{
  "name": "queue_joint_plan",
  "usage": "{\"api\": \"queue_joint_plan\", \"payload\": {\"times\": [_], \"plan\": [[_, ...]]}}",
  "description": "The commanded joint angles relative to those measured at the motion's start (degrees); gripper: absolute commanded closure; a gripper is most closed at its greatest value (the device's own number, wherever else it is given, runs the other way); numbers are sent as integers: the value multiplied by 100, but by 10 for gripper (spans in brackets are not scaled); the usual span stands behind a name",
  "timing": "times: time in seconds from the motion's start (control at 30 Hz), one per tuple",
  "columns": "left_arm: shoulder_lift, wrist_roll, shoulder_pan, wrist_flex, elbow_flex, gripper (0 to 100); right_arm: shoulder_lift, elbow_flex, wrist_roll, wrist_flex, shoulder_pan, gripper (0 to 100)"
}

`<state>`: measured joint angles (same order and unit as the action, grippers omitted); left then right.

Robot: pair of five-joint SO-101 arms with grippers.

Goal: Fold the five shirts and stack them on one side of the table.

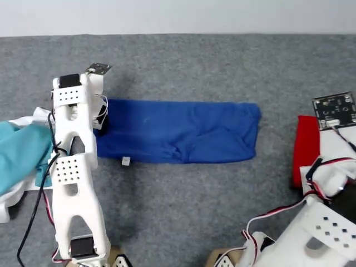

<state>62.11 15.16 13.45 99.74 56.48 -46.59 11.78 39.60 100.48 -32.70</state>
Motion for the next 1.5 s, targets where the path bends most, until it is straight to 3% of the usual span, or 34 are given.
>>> {"api": "queue_joint_plan", "payload": {"times": [0.0,0.33,0.67,1.03,1.47], "plan": [[-97,-9,26,79,127,994,-84,-26,44,-13,-66,988],[-2119,-18,-316,88,-1147,995,-92,-26,53,-13,-66,988],[-3895,-18,-1925,70,-2044,995,-40,-26,26,-13,-66,988],[-3147,-615,-3684,70,-585,993,-92,273,26,-22,-66,988],[-2338,-993,-4791,62,655,993,-92,273,44,4,-66,988]]}}
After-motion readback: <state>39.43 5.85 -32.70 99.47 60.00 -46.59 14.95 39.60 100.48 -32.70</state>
